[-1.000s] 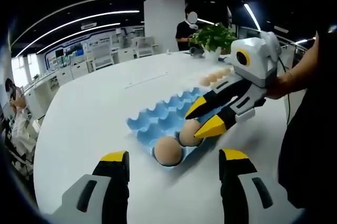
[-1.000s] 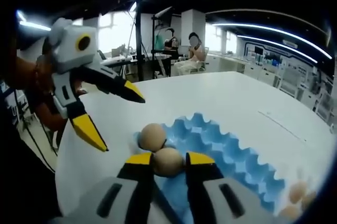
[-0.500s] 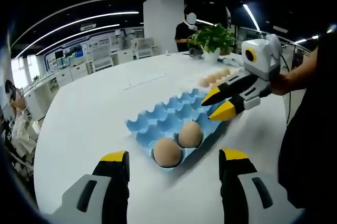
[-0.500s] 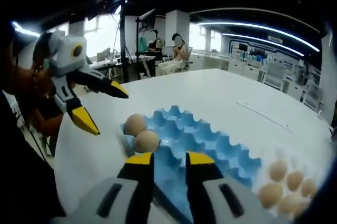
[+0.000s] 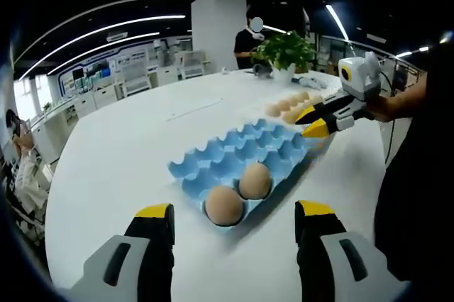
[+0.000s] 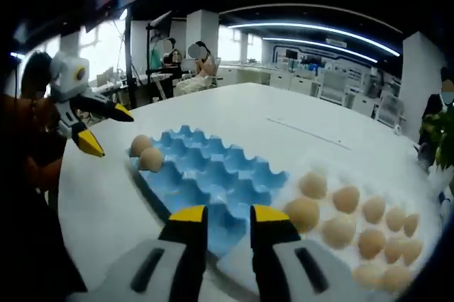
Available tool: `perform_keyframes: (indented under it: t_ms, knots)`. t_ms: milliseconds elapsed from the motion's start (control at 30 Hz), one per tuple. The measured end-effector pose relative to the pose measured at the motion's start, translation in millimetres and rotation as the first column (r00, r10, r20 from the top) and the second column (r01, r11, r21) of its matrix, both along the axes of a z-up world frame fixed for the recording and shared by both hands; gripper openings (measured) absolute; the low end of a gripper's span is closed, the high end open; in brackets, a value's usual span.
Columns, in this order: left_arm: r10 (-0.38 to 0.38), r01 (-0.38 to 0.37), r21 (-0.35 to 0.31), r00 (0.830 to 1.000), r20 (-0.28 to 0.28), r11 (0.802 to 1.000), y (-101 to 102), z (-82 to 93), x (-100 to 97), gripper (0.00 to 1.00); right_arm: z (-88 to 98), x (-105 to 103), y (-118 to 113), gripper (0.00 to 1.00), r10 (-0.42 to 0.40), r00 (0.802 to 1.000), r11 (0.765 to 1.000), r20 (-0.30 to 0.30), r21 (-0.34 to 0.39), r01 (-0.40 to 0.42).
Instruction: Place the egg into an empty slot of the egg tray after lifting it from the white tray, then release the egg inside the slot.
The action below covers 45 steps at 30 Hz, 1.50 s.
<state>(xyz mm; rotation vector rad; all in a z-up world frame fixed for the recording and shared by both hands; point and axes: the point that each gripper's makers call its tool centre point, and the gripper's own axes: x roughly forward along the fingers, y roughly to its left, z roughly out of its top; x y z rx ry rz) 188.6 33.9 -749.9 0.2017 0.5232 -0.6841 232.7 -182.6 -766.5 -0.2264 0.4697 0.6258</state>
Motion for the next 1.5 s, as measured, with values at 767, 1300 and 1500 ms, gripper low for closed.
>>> perform_keyframes:
  t_ms: [767, 1300, 1500]
  knots:
    - [0.006, -0.006, -0.003, 1.000, 0.005, 1.000, 0, 2.7, 0.2, 0.68, -1.2, 10, -144, 0.23, -0.460, 0.888, 0.888, 0.018, 0.021, 0.459]
    - [0.011, -0.011, 0.002, 1.000, 0.002, 1.000, 2, 1.6, 0.3, 0.67, -14.4, 9, -148, 0.24, -0.491, 0.870, 0.867, -0.035, 0.078, 0.493]
    - [0.016, -0.016, -0.002, 1.000, -0.005, 1.000, 3, -0.3, 0.1, 0.68, -10.0, 6, -149, 0.23, -0.507, 0.861, 0.854, -0.033, 0.112, 0.507]
